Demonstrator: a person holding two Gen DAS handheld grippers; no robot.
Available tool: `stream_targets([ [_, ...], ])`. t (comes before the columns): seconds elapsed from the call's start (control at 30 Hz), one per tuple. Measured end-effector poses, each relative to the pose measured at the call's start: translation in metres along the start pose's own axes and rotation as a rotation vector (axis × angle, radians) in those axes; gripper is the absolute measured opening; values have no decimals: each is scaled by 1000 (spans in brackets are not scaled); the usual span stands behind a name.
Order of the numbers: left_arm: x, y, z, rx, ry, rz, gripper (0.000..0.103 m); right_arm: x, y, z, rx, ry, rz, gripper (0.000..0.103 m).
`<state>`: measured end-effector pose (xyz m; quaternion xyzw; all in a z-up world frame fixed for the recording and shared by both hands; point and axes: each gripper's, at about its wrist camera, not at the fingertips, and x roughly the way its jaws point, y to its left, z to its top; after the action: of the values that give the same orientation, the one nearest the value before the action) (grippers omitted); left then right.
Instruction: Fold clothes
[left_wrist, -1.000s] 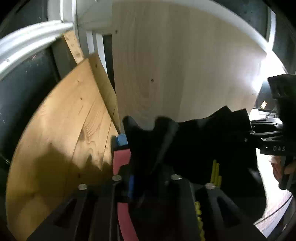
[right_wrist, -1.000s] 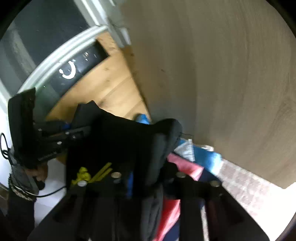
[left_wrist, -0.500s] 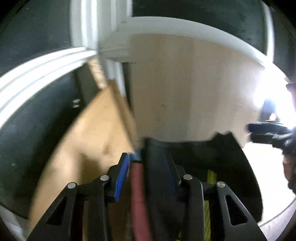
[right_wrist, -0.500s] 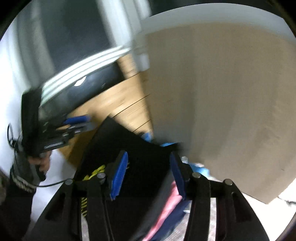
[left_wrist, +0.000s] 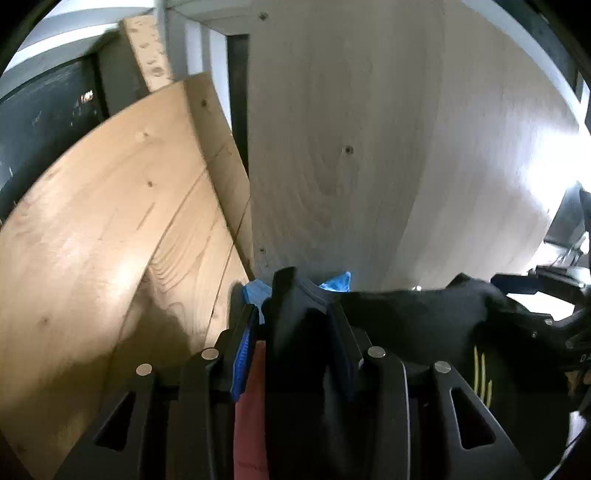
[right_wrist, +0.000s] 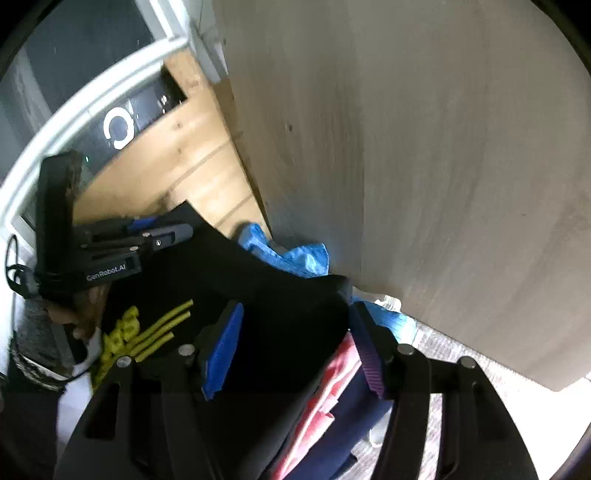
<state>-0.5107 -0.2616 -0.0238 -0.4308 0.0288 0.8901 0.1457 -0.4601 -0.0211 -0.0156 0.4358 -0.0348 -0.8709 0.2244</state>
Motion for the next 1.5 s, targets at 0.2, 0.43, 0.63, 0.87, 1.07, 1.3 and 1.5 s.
stream_targets([
  [0.2,-68,-10,-15,56,-80,113,55,-60,1,-11,29,-67,0,59],
  [0.43,-170,-49,-90,60,-200,88,76,-150,12,-79,14,-175,-138,69],
  [0.63,-229,-104,-154,37,-222,42,80,-194,30,-161,31,-143,-160,70],
  [0.87,-240,-156,-233,-21,-118,40,81,-234,38,-253,149,-99,-351,70],
  [1.07,-248,-171,-272,-48,-39,-27,81,-265,47,-310,274,-80,-407,70],
  [1.3,-294,-189,-306,-68,-81,37,81,-306,64,-352,271,-111,-450,70],
  [1.5,-325,-216,-332,-110,-109,86,81,-336,69,-381,215,-101,-438,70],
])
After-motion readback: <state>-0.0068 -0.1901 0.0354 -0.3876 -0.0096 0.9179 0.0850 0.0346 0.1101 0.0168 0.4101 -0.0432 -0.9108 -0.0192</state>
